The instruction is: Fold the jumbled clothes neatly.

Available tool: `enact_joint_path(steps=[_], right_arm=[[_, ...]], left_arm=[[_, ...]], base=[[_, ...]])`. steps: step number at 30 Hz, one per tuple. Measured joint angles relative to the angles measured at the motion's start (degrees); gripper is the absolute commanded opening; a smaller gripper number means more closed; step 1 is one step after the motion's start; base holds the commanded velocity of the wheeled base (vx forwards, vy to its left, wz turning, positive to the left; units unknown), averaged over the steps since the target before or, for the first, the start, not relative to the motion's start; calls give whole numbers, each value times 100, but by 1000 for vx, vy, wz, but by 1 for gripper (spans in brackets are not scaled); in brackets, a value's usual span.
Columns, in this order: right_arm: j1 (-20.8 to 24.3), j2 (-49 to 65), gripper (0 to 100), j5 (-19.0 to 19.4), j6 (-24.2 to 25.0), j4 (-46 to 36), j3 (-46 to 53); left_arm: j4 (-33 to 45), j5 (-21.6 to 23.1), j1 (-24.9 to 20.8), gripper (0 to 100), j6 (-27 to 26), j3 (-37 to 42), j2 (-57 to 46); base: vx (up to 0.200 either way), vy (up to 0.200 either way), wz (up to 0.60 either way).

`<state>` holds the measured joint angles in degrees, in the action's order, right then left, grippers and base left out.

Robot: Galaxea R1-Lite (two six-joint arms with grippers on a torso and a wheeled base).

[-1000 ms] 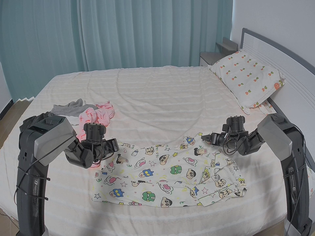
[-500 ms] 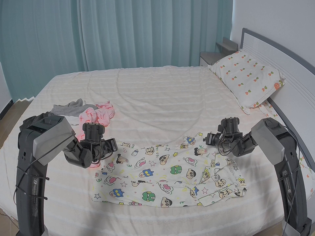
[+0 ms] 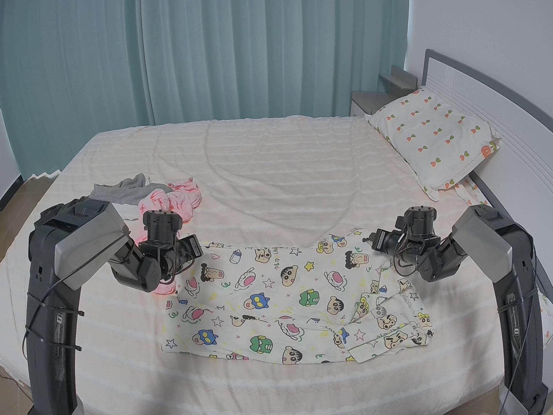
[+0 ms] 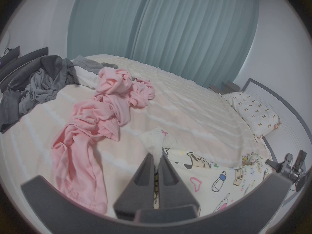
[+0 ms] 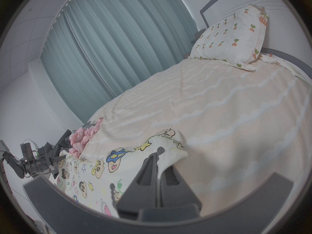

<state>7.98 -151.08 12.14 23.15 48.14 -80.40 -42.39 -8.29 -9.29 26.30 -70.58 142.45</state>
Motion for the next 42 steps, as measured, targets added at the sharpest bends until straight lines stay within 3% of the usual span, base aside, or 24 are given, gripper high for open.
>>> enact_joint_path(steps=[13, 29, 38, 42], right_arm=[[-110, 361, 0, 650, 202, 517, 664], [-276, 678, 0, 1905, 208, 709, 1389], [-308, 756, 0, 2020, 194, 723, 1560], [-322, 791, 0, 2243, 172, 824, 1720]], left_arm=[[-12, -117, 54, 0, 6, 20, -80], [-17, -77, 48, 0, -18, 385, -358], [-22, -74, 20, 0, -22, 482, -441], [-23, -73, 15, 0, -22, 529, -479]], base=[[0, 0, 0], [0, 0, 0], [0, 0, 0], [0, 0, 0]])
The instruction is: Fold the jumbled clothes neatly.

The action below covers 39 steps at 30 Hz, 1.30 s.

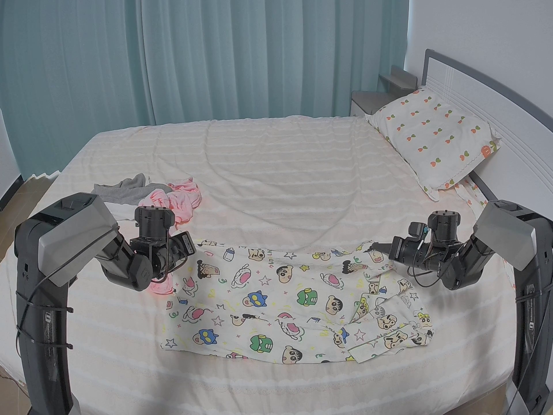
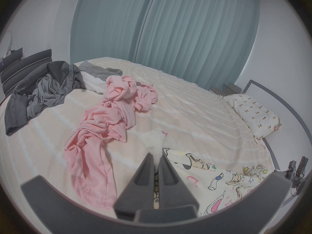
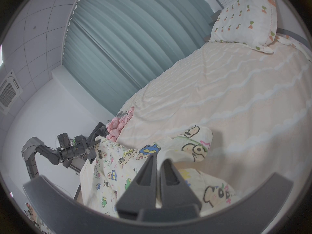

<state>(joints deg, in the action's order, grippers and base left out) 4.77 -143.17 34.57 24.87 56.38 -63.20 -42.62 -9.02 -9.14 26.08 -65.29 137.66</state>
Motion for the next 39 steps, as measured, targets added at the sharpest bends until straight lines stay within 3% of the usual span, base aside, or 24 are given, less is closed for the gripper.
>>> enact_joint_path(steps=[16, 21, 29, 39], right_arm=[[-310, 488, 0, 774, -49, 941, 1408], [-402, 535, 0, 957, -122, 1437, 1981], [-466, 411, 0, 1050, -766, 1771, 2820], [-495, 358, 0, 1111, -1146, 1801, 3508]], left_arm=[[-54, 286, -9, 0, -128, 870, -411], [-585, 385, -9, 0, -290, 1362, -474], [-1269, 479, -41, 0, -561, 2203, -439], [-1886, 662, -67, 0, -596, 2867, -268]], base=[[0, 0, 0], [0, 0, 0], [0, 0, 0], [0, 0, 0]])
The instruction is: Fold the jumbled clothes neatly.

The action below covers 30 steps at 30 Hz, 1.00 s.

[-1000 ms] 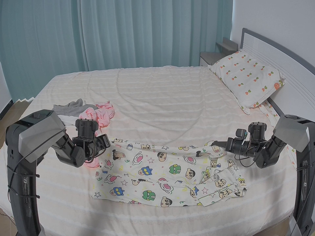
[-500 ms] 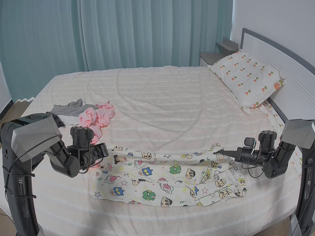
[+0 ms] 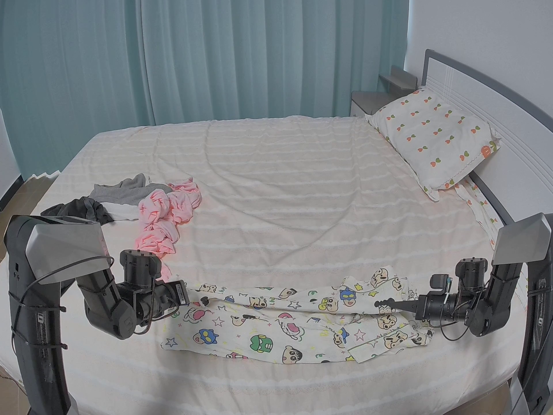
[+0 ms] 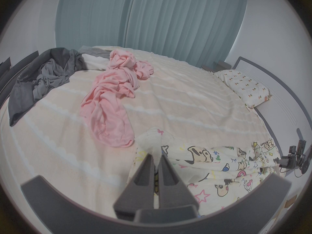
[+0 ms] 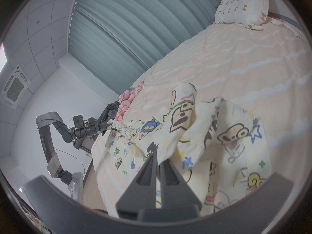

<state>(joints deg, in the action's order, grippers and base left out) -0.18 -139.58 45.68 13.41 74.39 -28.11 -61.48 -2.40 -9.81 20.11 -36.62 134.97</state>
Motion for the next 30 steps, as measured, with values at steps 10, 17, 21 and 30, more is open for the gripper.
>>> enact_joint_path(steps=[10, 17, 21, 30], right_arm=[[-122, -38, 0, -11, -187, -18, 297], [-144, -91, 100, -71, -202, -22, 325], [-150, -105, 100, -74, -272, -27, 334], [-472, 30, 100, -167, -293, -35, 402]], left_arm=[[-467, 9, -21, 0, 0, 368, 284], [-555, 2, -88, 0, 7, 435, 436], [-547, 5, -93, 100, 20, 451, 474], [-857, 38, 12, 100, 66, 831, 467]], base=[[0, 0, 0], [0, 0, 0], [0, 0, 0], [0, 0, 0]])
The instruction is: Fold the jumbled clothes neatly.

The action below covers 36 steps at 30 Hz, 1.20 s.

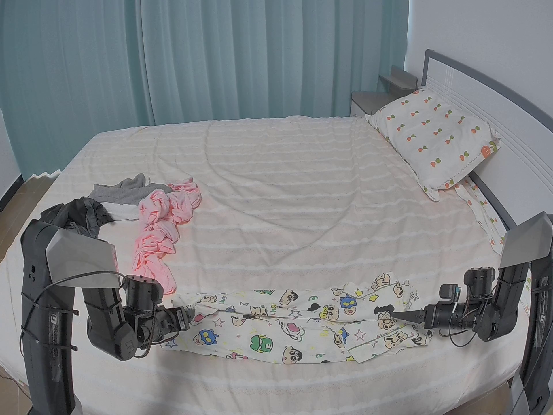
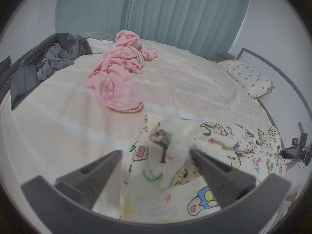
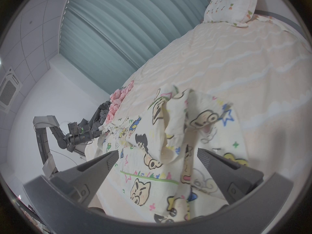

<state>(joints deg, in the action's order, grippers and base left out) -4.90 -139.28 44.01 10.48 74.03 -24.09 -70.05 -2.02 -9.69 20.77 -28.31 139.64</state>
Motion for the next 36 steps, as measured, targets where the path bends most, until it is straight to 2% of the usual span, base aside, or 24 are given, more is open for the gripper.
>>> enact_joint_path(steps=[9, 14, 16, 19, 22, 25, 30, 36], right_arm=[[-430, 533, 100, 17, 68, 211, 450], [-319, 945, 100, 11, 675, 417, 607], [-121, 1092, 100, -68, 1115, 493, 605], [289, 1221, 100, -389, 1655, 586, 510], [847, 1254, 100, -985, 2203, 651, 306], [1396, 1165, 100, -1459, 2542, 677, 15], [2058, 723, 100, -1886, 2767, 622, -653], [2147, 207, 100, -2015, 2712, 182, -1356]], left_arm=[[-783, 837, 562, 100, 599, 762, -243], [-1240, 1148, 959, 100, 1161, 1051, -371], [-1418, 1264, 1081, 100, 1524, 1130, -412], [-1647, 1425, 1234, 100, 1970, 1213, -461], [-1805, 1581, 1348, 100, 2308, 1261, -494], [-1875, 1664, 1413, 100, 2471, 1304, -516], [-1891, 1743, 1446, 100, 2589, 1359, -535], [-1891, 1748, 1454, 100, 2614, 1412, -538]], base=[[0, 0, 0], [0, 0, 0], [0, 0, 0], [0, 0, 0], [0, 0, 0], [0, 0, 0], [0, 0, 0], [0, 0, 0]])
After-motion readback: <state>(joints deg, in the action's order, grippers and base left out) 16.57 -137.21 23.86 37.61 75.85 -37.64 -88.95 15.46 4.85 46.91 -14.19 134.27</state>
